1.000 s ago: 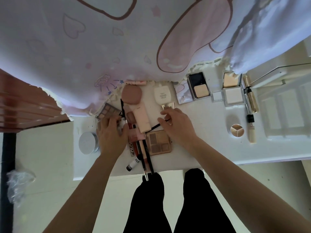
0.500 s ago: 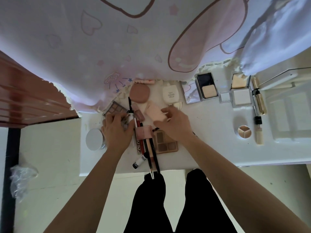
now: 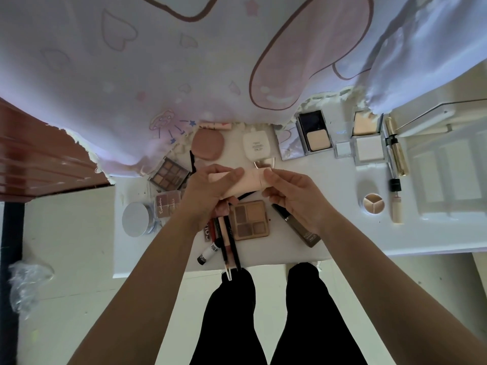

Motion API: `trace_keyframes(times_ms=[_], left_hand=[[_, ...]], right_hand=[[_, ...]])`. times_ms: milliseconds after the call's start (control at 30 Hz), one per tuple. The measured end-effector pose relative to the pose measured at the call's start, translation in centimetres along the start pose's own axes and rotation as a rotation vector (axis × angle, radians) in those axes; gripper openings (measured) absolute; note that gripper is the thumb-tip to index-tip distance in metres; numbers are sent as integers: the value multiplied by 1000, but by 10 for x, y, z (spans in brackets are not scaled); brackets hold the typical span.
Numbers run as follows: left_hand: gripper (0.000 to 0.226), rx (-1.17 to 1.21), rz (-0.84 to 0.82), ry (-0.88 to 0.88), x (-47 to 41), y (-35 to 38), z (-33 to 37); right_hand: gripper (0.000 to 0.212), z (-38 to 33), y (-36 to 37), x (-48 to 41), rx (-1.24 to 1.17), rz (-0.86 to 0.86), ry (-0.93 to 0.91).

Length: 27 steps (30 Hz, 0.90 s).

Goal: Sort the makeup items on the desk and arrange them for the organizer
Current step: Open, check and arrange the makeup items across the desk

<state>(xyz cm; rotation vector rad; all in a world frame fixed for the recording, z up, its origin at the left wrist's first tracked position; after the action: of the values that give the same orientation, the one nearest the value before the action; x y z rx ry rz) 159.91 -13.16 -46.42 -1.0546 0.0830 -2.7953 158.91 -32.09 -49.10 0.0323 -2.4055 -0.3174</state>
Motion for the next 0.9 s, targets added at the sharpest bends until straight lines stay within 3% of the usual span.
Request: trace_keyframes(times_ms=[100,167,233,300,433,500,567,700,767,900], left_hand=[[23,31,77,27,-5,1,-9],[26,144,81,-26,-9,1,-15],[27,221,58,-78,-11,2,-20],[28,223,51,-83,-11,1,-22],[26,215,85,-50,-11,2,-17],[25,222,87,-30,-12,1,-16],[25,209,79,-15,-13,0,-18],[23,223,77,-15,-13,-2,-20],[25,232,79,-18,-13,-4,-21],[22,204,73,-8,-9,-1,-18]], right_hand=[[24,2,-5,-2,139,-13,-19],[18,-1,-5,-4,195,-17,-140],[33,-6,-4,-6,317,8,-315],[42,-9,-5,-10,380,21,-378],[52,-11,-10,-11,248,-29,-183],[43,-10,-12,-11,90,-64,-23],[36,-9,-11,-11,114,-53,64],[29,-9,-13,-9,229,-18,-50],[38,-13,-14,-7,229,-67,-99],[35,-18,-12,-5,75,-102,-35]])
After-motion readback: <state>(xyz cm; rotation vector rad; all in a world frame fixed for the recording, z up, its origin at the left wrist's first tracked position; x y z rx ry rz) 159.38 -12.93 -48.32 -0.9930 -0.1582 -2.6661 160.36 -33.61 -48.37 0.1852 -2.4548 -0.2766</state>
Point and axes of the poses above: each hand's wrist, its own x-axis away from the middle knuckle, its own y-axis out of the palm, z = x × y, the point moved 3 cm from there along -x, towards the middle knuckle, and after that the axes turned 9 degrees about z, right-handed, at the moved point
